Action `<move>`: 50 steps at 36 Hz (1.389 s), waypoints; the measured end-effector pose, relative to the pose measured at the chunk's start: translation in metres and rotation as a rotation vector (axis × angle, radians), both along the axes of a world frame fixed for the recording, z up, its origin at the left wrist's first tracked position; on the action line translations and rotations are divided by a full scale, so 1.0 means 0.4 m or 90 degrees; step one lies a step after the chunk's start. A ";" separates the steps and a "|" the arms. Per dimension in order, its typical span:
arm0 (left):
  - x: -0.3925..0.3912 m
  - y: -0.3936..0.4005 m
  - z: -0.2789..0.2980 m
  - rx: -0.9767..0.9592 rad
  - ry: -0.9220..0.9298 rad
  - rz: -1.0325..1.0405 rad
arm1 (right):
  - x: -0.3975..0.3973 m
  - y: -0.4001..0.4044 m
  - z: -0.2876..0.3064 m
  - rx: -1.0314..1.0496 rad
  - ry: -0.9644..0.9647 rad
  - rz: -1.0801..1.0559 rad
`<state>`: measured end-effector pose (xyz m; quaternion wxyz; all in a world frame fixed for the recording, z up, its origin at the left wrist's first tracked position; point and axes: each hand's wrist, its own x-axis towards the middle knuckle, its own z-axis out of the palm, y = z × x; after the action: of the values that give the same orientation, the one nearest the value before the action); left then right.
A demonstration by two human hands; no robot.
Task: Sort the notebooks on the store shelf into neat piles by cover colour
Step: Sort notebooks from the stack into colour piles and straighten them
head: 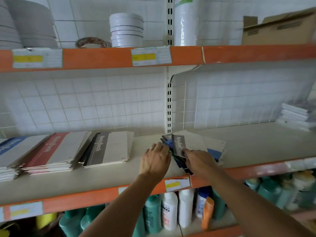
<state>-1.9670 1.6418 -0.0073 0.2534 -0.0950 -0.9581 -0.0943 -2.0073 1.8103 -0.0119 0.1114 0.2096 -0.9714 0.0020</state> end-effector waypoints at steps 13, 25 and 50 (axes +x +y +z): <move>-0.059 0.258 -0.020 -0.058 -0.168 -0.147 | -0.034 0.200 0.086 -0.019 0.072 -0.095; -0.087 0.337 -0.054 -0.157 -0.256 -0.084 | -0.075 0.309 0.055 -0.049 0.143 -0.045; -0.027 0.277 -0.012 -0.162 -0.228 0.049 | -0.087 0.269 0.024 -0.209 -0.104 0.040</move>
<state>-1.9776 1.7525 -0.0120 0.0690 -0.0711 -0.9948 0.0216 -2.0421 1.9179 -0.0023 0.0651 0.2182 -0.9567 0.1811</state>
